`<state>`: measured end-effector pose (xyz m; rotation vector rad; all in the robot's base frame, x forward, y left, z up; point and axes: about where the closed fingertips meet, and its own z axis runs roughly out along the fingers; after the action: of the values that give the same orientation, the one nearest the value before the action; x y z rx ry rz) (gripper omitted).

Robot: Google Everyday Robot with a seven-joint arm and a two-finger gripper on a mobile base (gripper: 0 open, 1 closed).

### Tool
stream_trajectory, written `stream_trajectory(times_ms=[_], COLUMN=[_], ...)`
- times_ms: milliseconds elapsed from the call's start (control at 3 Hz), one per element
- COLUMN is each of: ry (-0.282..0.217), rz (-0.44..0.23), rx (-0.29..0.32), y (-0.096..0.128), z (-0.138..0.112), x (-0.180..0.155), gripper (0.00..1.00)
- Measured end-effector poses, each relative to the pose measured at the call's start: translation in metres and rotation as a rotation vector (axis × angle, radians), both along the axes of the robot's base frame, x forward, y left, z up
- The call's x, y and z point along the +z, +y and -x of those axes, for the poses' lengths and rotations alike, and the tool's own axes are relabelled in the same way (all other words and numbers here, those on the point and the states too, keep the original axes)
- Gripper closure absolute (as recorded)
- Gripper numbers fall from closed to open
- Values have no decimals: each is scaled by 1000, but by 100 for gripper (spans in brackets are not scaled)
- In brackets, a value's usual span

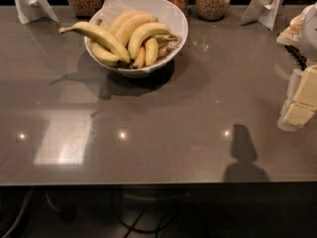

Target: Pick banana from white bowl

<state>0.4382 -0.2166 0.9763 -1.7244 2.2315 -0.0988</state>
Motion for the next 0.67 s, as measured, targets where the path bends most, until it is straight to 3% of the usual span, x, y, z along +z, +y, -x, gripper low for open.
stream_trajectory(times_ms=[667], ry=[-17], rz=[-15], rx=[0], y=[3], z=[-2], x=[3], gripper=[0])
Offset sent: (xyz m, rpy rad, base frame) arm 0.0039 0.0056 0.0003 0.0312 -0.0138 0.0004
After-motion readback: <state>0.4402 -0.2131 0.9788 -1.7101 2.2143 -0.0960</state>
